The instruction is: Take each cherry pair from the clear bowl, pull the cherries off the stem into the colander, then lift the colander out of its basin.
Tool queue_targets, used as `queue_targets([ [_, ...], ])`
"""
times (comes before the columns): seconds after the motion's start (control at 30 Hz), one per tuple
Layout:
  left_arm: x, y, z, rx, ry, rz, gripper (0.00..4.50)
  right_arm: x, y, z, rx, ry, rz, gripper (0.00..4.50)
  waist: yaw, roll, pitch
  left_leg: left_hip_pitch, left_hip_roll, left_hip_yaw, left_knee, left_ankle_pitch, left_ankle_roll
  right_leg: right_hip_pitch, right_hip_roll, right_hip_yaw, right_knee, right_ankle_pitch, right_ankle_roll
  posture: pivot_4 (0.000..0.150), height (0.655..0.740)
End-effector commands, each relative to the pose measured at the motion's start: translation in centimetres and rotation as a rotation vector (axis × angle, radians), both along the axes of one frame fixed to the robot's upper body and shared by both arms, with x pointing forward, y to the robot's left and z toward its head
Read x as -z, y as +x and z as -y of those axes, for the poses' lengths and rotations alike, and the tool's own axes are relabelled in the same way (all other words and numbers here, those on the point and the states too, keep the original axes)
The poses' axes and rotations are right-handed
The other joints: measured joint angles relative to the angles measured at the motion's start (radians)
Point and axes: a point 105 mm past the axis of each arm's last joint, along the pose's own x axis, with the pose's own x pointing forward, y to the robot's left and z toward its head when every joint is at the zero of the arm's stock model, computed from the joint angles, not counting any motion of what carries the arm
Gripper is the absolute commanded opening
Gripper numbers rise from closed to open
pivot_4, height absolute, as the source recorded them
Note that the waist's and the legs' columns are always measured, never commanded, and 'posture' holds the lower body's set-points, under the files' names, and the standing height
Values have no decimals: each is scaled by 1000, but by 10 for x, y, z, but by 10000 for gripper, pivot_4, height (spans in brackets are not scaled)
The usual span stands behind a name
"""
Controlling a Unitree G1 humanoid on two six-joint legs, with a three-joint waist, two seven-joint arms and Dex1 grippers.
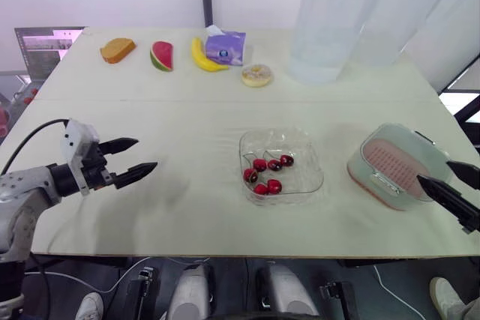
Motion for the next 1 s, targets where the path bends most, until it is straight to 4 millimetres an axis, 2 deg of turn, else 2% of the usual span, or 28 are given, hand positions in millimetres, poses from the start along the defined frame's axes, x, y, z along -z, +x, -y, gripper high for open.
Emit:
queue_targets([
  [0.03, -16, 2, -3, -9, 41, 95, 45000, -9, 1, 3, 7, -23, 39, 44750, 0, 0, 0, 0, 0, 0, 0, 0, 0, 0, 0, 0, 0, 0, 0, 1500, 7400],
  [0.2, -15, -1, -2, 9, 7, 62, 45000, -8, 1, 2, 2, -19, 31, 44750, -2, 0, 0, 0, 0, 0, 0, 0, 0, 0, 0, 0, 0, 0, 0, 1500, 7400],
  [0.67, -5, 1, -1, 37, 67, 31, 45000, -9, -2, -1, 6, -5, -5, 44750, -1, 0, 0, 0, 0, 0, 0, 0, 0, 0, 0, 0, 0, 0, 0, 1500, 7400],
  [0.73, -4, -3, 13, 113, 80, 5, 45000, -16, 0, -13, -42, -22, -12, 44750, -1, 0, 0, 0, 0, 0, 0, 0, 0, 0, 0, 0, 0, 0, 0, 1500, 7400],
  [0.8, -3, -8, 32, 199, 92, -10, 45000, -21, 1, -35, -134, -74, -40, 44750, -2, 1, -1, 0, 0, 0, 0, 0, 0, 0, 0, 0, 0, 0, 0, 1500, 7400],
  [0.93, 2, -19, 65, 360, 173, -40, 45000, -40, 11, -93, -401, -205, -74, 44750, -9, 1, -1, 0, 0, 0, 0, 0, 0, 0, 1, 0, 1, 0, 0, 1500, 7400],
  [1.0, 1, -23, 75, 407, 189, -57, 45000, -47, 17, -111, -480, -287, -85, 44750, -9, 1, -1, 0, 0, 0, 0, 0, 0, -1, 1, 1, 1, 0, 0, 1500, 7400],
])
